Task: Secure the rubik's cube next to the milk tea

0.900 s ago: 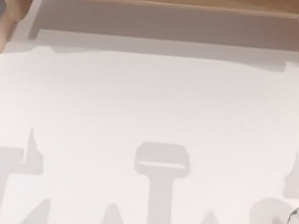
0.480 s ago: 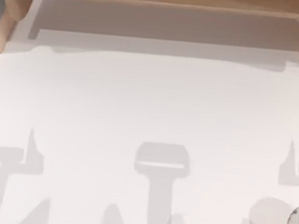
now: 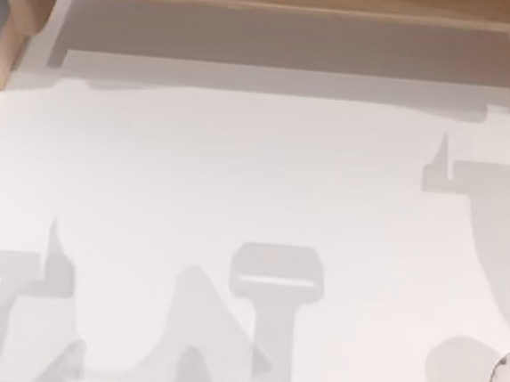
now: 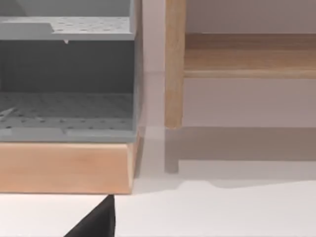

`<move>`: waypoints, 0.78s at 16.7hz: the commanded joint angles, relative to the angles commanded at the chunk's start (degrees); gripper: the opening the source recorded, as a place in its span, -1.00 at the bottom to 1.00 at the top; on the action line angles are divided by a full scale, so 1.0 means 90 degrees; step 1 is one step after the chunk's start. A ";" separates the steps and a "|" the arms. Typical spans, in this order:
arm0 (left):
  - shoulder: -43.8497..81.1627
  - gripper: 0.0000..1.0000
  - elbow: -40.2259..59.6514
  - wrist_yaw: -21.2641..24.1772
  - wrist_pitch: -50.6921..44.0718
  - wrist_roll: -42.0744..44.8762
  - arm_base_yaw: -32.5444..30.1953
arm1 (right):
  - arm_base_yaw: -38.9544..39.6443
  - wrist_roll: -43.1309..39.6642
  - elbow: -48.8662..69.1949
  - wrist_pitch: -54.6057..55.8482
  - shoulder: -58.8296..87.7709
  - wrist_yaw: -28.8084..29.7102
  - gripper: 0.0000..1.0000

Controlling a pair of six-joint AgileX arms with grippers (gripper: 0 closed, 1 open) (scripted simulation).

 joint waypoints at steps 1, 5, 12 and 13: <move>0.0000 1.00 0.0000 0.0000 0.0000 0.0000 0.0000 | 0.0154 0.0007 0.0595 0.0003 0.0732 0.0166 1.00; 0.0000 1.00 0.0000 0.0000 0.0000 0.0000 0.0000 | 0.0742 0.0034 0.2874 0.0029 0.3373 0.0829 1.00; 0.0000 1.00 0.0000 0.0000 0.0000 0.0000 0.0000 | 0.1699 0.0057 0.5749 0.0321 0.6118 0.1852 1.00; 0.0000 1.00 0.0000 0.0000 0.0000 0.0000 0.0000 | 0.1787 0.0058 0.5958 0.0366 0.6303 0.1922 1.00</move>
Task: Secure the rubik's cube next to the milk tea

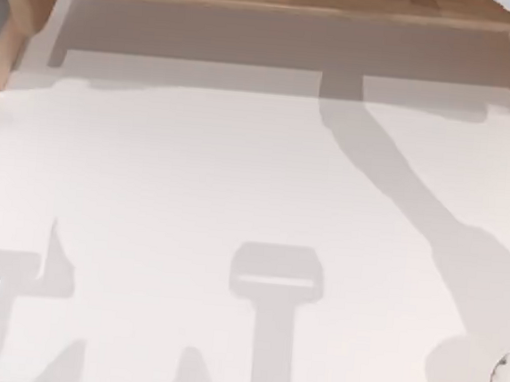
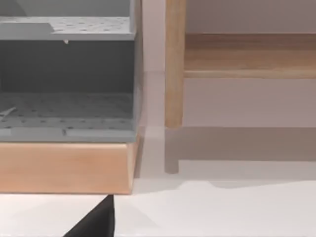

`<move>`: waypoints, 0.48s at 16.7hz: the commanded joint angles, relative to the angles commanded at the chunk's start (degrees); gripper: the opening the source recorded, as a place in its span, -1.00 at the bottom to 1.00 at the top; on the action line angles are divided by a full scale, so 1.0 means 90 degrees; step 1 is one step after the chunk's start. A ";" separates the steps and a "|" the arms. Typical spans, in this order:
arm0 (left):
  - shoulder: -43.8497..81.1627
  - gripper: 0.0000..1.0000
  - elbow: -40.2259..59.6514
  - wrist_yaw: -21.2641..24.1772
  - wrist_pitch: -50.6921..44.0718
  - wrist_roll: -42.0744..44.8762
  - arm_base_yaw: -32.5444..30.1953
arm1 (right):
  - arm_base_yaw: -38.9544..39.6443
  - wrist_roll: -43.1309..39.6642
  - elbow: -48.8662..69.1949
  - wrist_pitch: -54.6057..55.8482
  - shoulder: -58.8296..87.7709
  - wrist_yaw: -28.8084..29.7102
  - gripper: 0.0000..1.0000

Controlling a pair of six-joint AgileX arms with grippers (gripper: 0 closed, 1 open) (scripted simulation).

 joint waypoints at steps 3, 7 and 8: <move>0.0000 1.00 0.0000 0.0000 0.0000 0.0000 0.0000 | 0.0105 0.0001 0.0221 0.0057 0.0210 0.0075 1.00; 0.0000 1.00 0.0000 0.0000 0.0000 0.0000 0.0000 | 0.0077 0.0002 0.0192 0.0048 0.0189 0.0060 1.00; 0.0000 1.00 0.0000 0.0000 0.0000 0.0000 0.0000 | 0.0079 0.0003 0.0199 0.0053 0.0198 0.0062 1.00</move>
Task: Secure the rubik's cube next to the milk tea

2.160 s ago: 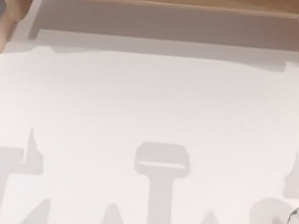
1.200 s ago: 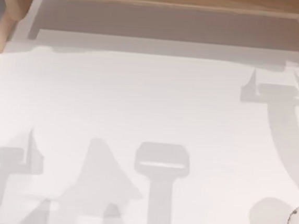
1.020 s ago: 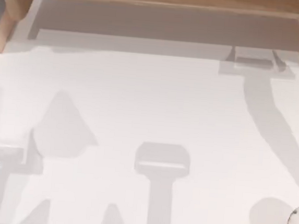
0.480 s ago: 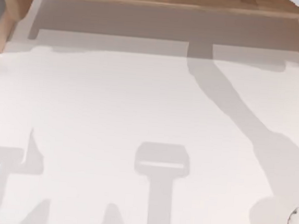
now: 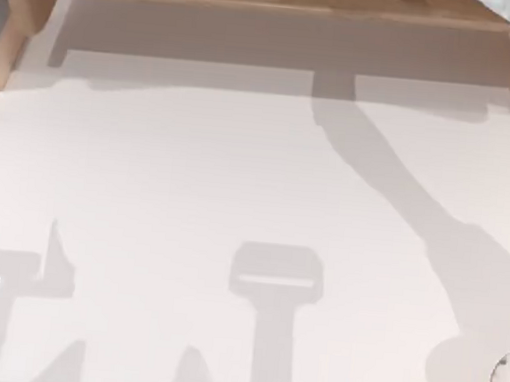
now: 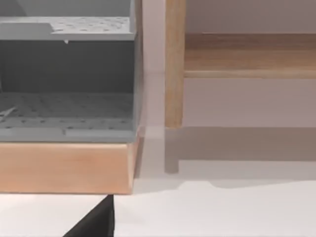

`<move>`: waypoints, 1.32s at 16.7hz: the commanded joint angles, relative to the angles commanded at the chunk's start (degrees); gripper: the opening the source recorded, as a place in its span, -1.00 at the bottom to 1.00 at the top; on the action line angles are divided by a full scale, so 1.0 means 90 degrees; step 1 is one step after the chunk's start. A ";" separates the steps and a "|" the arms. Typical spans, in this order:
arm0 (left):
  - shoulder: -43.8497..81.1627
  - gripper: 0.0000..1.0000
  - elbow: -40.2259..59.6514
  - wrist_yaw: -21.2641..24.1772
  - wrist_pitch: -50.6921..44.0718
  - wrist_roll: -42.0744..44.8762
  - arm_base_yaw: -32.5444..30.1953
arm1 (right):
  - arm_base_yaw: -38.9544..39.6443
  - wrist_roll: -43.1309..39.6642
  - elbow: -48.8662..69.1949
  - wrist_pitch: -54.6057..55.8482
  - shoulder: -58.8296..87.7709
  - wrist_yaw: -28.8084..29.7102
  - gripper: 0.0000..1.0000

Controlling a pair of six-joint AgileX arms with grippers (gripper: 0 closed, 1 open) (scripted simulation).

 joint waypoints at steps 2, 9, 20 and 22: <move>0.0000 1.00 0.0000 0.0000 0.0000 0.0000 0.0000 | 0.0037 -0.0001 0.0088 0.0049 0.0122 0.0022 1.00; 0.0000 1.00 0.0000 0.0000 0.0000 0.0000 0.0000 | 0.0069 -0.0010 0.0978 -0.0250 0.0650 0.0060 1.00; 0.0000 1.00 0.0000 0.0000 0.0000 0.0000 0.0000 | -0.0429 -0.0018 0.2207 -0.0674 0.1505 -0.0421 1.00; 0.0000 1.00 0.0000 0.0000 0.0000 0.0000 0.0000 | -0.0429 -0.0018 0.2207 -0.0674 0.1505 -0.0421 0.70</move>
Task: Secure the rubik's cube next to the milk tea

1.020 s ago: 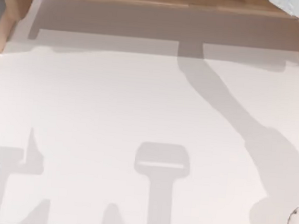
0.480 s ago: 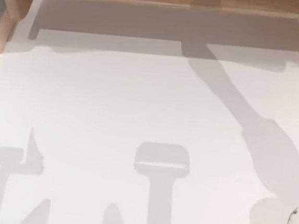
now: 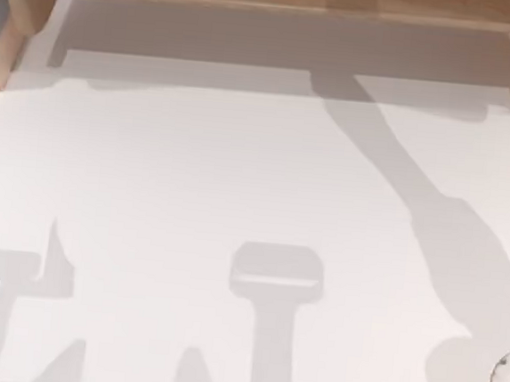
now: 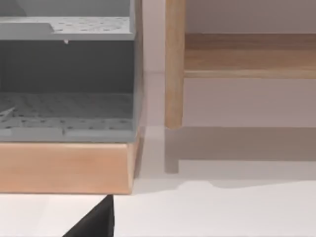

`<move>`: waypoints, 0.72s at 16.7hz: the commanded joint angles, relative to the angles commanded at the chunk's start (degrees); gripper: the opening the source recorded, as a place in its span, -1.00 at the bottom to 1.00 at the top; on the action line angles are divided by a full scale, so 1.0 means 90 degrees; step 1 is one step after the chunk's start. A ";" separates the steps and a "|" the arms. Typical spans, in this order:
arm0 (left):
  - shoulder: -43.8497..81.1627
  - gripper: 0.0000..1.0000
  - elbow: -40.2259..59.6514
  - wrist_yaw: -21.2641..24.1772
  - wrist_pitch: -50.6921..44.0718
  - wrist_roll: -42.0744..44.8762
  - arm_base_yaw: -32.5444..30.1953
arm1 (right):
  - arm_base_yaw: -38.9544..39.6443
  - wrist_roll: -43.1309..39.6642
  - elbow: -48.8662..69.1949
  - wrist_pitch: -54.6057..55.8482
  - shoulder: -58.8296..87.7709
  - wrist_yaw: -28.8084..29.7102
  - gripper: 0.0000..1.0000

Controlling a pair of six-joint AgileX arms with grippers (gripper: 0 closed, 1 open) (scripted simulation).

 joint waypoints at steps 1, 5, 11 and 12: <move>0.0000 1.00 0.0000 0.0000 0.0000 0.0000 0.0000 | 0.0000 0.0000 0.0000 0.0000 0.0000 0.0000 0.55; 0.0000 1.00 0.0000 0.0000 0.0000 0.0000 0.0000 | 0.0000 0.0000 0.0000 0.0000 0.0000 0.0000 -0.06; 0.0000 1.00 0.0000 0.0000 0.0000 0.0000 0.0000 | 0.0000 0.0000 0.0000 0.0000 0.0000 0.0000 -0.96; 0.0000 1.00 0.0000 0.0000 0.0000 0.0000 0.0000 | 0.0000 0.0000 0.0000 0.0000 0.0000 0.0000 -1.00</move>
